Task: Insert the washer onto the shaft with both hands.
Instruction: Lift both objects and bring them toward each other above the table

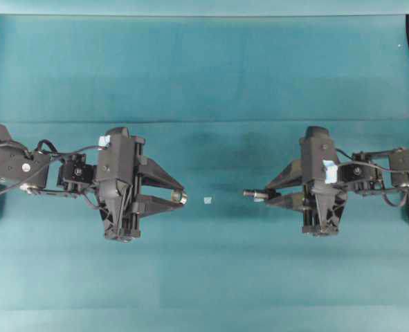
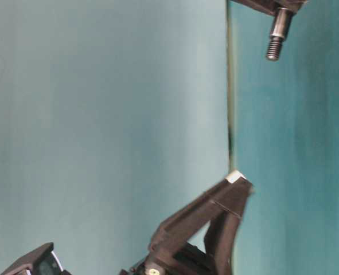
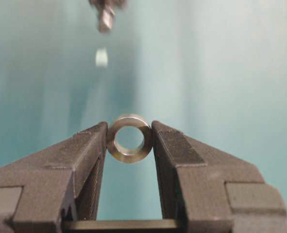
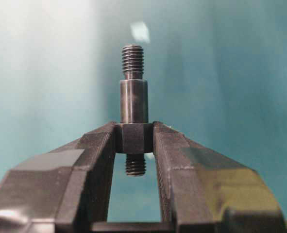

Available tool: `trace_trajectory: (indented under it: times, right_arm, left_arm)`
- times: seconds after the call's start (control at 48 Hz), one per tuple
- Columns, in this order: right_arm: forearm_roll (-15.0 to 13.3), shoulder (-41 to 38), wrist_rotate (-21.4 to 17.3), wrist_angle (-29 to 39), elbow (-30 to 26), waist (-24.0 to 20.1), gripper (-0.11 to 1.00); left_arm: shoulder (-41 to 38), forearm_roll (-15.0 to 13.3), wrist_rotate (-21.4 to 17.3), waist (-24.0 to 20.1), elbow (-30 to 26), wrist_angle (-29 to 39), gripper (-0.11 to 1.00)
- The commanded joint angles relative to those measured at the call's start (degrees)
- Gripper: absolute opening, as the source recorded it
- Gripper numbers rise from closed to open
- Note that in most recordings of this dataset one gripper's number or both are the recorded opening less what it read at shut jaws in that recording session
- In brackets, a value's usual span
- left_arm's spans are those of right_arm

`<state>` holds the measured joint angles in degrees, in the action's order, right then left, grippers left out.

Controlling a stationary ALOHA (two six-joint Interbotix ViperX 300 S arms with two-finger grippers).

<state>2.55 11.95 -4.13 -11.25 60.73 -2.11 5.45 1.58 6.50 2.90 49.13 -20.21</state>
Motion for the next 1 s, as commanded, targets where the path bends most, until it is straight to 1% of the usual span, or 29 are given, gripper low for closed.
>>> trace_trajectory:
  times: [0.0, 0.146, 0.312, 0.687, 0.854, 0.979]
  right_arm:
    - [0.09, 0.97, -1.41, -2.11, 0.09, -1.41, 0.0]
    - [0.09, 1.14, -3.43, -5.27, 1.05, -2.46, 0.0]
    - [0.09, 1.23, -5.19, -9.05, 1.76, -2.64, 0.0]
    - [0.09, 0.62, -5.45, -11.51, 2.02, -4.57, 0.0]
    - [0.09, -0.18, -6.06, -14.33, 2.11, -4.83, 0.0]
    - [0.18, -1.76, -6.68, -16.88, 2.37, -5.01, 0.0]
  left_arm:
    - [0.7, 0.0, 0.88, 0.44, -0.7, -1.93, 0.35]
    - [0.62, 0.0, 1.41, 0.88, -0.7, -2.9, 0.35]
    - [0.53, 0.0, 1.41, 0.97, -0.79, -3.25, 0.35]
    - [0.44, 0.0, 1.67, 0.97, -0.79, -7.82, 0.35]
    - [-0.7, 0.0, 3.52, 0.97, -1.49, -8.7, 0.35]
    - [-2.11, 0.0, 3.96, 1.05, -2.46, -10.28, 0.35]
